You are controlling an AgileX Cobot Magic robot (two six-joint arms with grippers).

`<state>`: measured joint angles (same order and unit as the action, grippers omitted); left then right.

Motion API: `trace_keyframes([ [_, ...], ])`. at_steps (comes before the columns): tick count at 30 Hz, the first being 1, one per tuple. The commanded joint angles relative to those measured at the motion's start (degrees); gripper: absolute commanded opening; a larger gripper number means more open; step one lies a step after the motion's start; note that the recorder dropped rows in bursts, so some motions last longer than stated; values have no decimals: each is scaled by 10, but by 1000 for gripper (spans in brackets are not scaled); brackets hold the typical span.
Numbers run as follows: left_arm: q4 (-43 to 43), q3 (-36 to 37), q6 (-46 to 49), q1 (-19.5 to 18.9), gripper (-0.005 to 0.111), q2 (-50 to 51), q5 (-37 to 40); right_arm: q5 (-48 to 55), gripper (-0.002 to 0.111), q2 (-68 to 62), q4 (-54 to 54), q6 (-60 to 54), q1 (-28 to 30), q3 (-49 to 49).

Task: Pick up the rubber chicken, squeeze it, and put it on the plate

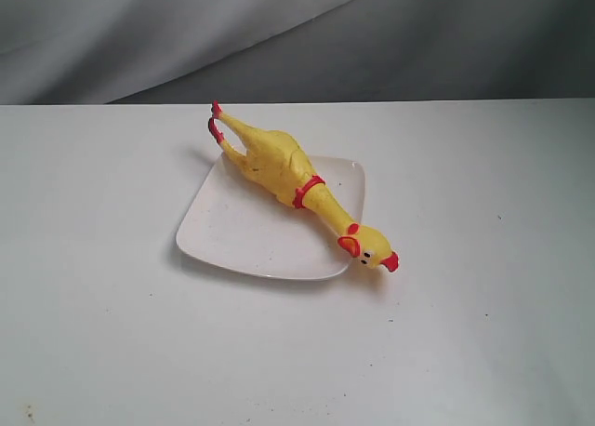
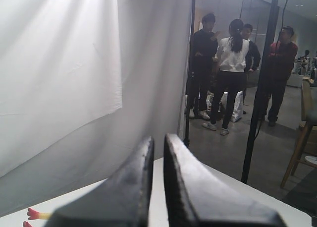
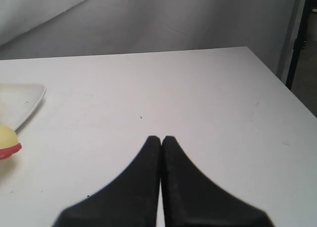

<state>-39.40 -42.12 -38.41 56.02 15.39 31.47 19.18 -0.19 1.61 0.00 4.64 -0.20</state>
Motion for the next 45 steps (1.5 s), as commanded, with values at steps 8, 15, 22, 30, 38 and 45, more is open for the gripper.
trace_keyframes([
  [8,-1,-2,0,2,8,-1,0,0,0,2,-4,4,0,2],
  [15,-1,-2,0,2,8,-1,0,0,0,2,-4,4,0,2],
  [22,0,-2,0,-2,8,-1,0,0,0,2,-4,4,0,2],
  [30,0,-2,0,-59,8,-13,0,0,0,2,-4,4,0,2],
  [38,-1,-2,0,-418,8,-139,0,0,0,2,-4,4,0,2],
  [45,-13,-8,0,-616,8,-154,-5,-1,0,2,-4,4,0,2],
])
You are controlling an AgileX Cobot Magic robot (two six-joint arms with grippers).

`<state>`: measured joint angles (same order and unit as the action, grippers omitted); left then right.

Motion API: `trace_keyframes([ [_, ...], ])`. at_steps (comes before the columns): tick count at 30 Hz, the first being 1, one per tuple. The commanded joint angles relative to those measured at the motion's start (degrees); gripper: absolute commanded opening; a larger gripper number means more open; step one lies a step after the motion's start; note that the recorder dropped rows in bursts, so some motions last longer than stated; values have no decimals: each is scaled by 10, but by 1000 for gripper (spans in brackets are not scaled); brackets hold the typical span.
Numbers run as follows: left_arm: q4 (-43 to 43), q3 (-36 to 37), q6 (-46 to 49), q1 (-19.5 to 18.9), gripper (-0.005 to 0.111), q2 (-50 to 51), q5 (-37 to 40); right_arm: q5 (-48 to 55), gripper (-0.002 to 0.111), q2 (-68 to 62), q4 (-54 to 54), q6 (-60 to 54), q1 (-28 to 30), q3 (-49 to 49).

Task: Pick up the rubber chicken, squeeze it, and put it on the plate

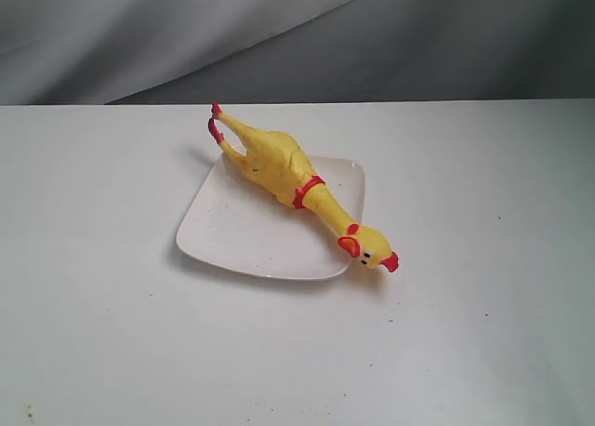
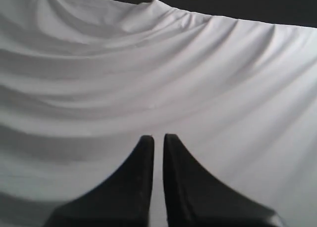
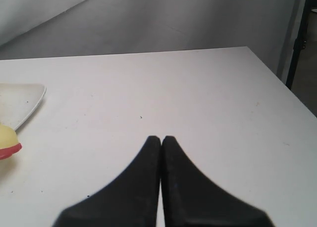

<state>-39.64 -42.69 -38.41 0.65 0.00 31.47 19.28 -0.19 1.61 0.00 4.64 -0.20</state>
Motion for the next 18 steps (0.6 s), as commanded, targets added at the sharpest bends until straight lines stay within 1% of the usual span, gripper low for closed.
trace_keyframes([
  [1,-11,-2,0,-77,8,0,-5,-2,0,2,-4,4,0,2],
  [3,-13,-2,0,-84,8,0,-5,-2,0,2,-4,4,0,2],
  [8,-3,-2,0,-84,8,0,-2,-2,0,2,-4,4,0,2],
  [15,106,-1,1,-84,8,0,0,-2,0,2,-4,4,0,2],
  [17,131,11,22,-84,8,0,-11,-2,0,2,-4,4,0,2],
  [18,155,20,48,-84,8,0,-20,-2,0,2,-4,4,0,2],
])
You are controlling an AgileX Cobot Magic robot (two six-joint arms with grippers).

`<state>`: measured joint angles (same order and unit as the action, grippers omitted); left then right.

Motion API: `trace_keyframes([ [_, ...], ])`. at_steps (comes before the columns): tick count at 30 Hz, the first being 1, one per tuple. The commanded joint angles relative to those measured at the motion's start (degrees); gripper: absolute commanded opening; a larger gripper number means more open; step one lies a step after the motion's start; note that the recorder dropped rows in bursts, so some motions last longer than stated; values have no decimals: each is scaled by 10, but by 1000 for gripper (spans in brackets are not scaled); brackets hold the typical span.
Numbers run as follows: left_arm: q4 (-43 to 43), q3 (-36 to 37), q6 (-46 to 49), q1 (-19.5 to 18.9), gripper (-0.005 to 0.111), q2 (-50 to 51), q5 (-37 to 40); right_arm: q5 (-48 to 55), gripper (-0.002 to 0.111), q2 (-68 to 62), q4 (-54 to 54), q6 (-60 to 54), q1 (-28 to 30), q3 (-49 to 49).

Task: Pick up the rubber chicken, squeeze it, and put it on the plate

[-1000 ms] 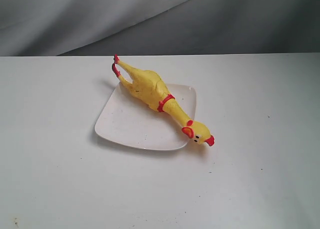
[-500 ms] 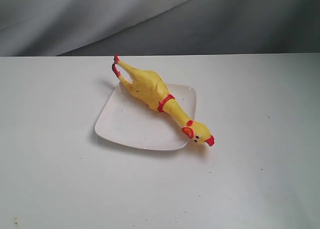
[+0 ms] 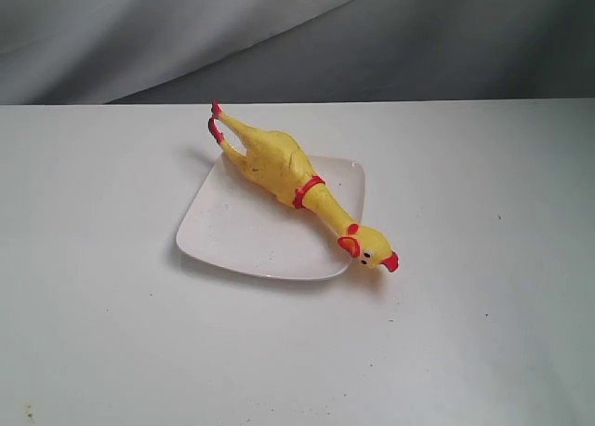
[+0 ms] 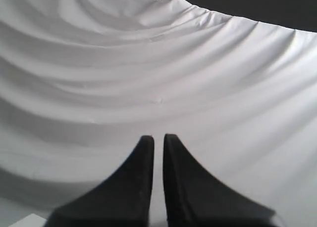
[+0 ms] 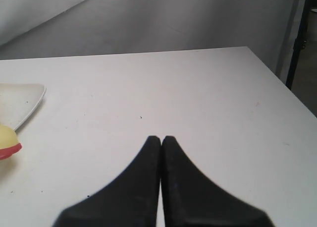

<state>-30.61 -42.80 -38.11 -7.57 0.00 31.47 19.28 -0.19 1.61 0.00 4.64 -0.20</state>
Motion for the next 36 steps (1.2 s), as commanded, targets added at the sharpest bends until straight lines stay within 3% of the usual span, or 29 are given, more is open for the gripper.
trace_keyframes([
  [1,88,33,84,-2,8,0,-28,-2,0,2,-4,4,0,2],
  [6,202,103,293,-2,8,0,-69,-2,0,2,-4,4,0,2],
  [17,219,299,279,-2,8,0,-227,-2,0,2,-4,6,0,2],
  [22,290,356,337,-2,8,0,-247,-2,0,2,-4,6,0,2],
  [33,306,428,341,-5,8,0,-257,-2,0,2,-4,4,0,2],
  [36,319,428,337,-5,8,0,-212,-2,0,2,-4,4,0,2],
])
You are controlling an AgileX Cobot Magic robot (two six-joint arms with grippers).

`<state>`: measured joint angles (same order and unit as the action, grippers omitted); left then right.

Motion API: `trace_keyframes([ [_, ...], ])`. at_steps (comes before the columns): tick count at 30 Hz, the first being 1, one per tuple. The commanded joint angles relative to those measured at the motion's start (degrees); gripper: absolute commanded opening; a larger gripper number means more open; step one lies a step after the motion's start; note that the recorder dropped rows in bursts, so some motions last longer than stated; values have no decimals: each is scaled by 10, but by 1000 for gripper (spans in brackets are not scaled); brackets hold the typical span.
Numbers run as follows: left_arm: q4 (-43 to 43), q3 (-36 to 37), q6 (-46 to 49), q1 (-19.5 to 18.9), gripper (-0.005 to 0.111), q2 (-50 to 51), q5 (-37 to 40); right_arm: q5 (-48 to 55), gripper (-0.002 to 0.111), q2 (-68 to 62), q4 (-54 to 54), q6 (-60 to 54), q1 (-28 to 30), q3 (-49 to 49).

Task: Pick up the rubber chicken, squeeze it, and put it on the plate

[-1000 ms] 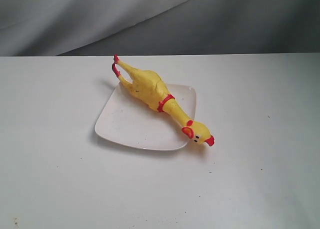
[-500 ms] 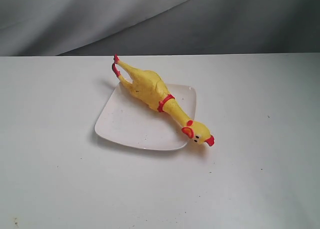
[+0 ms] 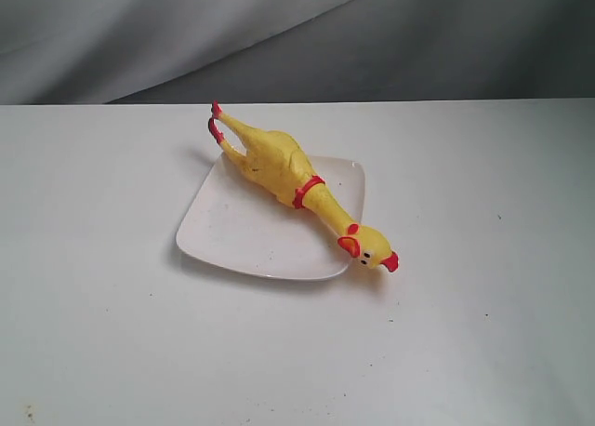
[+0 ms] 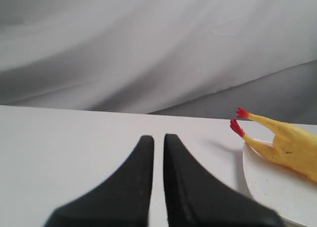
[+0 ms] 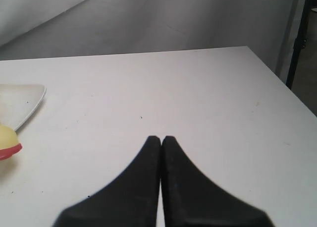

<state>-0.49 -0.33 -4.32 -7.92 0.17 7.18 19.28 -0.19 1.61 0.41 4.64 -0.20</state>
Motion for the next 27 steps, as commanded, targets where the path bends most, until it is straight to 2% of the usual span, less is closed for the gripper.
trace_keyframes([
  [1,19,3,-1,-1,8,-2,39,-2,0,2,-4,0,0,2],
  [7,21,3,-1,-1,8,-2,80,-2,0,2,-4,1,0,2],
  [27,14,3,1,-1,8,-2,80,-2,0,2,-4,1,0,2],
])
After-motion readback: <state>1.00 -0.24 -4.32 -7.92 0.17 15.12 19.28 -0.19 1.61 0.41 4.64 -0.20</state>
